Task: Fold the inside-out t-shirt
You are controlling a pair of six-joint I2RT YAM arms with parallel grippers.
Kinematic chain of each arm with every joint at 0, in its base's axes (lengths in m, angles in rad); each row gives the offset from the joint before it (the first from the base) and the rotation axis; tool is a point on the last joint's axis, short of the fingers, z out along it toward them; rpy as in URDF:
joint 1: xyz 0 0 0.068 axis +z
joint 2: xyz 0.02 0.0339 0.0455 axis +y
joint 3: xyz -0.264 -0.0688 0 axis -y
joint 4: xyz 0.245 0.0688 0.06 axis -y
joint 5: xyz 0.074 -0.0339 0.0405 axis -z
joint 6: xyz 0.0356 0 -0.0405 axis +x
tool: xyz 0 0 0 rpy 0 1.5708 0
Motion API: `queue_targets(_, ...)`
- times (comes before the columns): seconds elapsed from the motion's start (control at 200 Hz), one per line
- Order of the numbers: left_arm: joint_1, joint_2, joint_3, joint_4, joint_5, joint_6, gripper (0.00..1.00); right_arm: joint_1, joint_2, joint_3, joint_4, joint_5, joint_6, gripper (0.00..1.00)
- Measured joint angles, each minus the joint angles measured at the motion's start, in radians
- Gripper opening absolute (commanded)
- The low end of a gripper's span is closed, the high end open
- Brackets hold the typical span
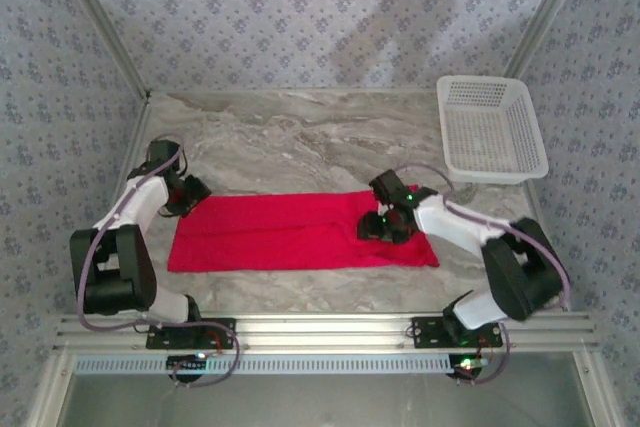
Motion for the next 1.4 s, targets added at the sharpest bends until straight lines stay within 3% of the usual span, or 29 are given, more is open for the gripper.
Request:
queue_targets(0.17,0.000,0.025,0.024,-0.002,0.010,-0.006,0.44,0.026,-0.158,-0.096,-0.050,0.001,0.077,0.66)
queue_targets(0.395,-0.020,-0.001,0.057,0.007,0.052,-0.039,0.44,-0.015,-0.181,-0.005,-0.109,0.019,0.098,0.72)
queue_targets(0.63,-0.054,-0.012,-0.006,0.119,0.120,-0.095,0.45,-0.103,0.088,0.198,0.023,0.026,0.069,0.71)
queue_targets(0.785,-0.032,0.134,-0.010,0.187,0.142,-0.100,0.44,-0.154,0.303,0.209,0.094,0.027,0.066,0.71)
queue_targets(0.875,-0.011,0.234,-0.007,0.219,0.154,-0.100,0.44,-0.188,0.327,0.254,0.121,0.008,0.069,0.71)
queue_targets(1.104,0.023,0.354,0.121,0.287,0.206,-0.088,0.43,-0.233,0.532,0.517,0.124,0.045,0.001,0.72)
queue_targets(1.194,0.025,0.359,0.127,0.295,0.205,-0.080,0.43,-0.248,0.542,0.557,0.088,0.052,-0.040,0.75)
queue_targets(1.249,0.024,0.351,0.127,0.288,0.197,-0.072,0.43,-0.258,0.525,0.561,0.051,0.061,-0.064,0.83)
queue_targets(1.399,0.029,0.287,0.115,0.211,0.131,-0.042,0.44,-0.301,0.469,0.564,-0.064,0.091,-0.137,0.86)
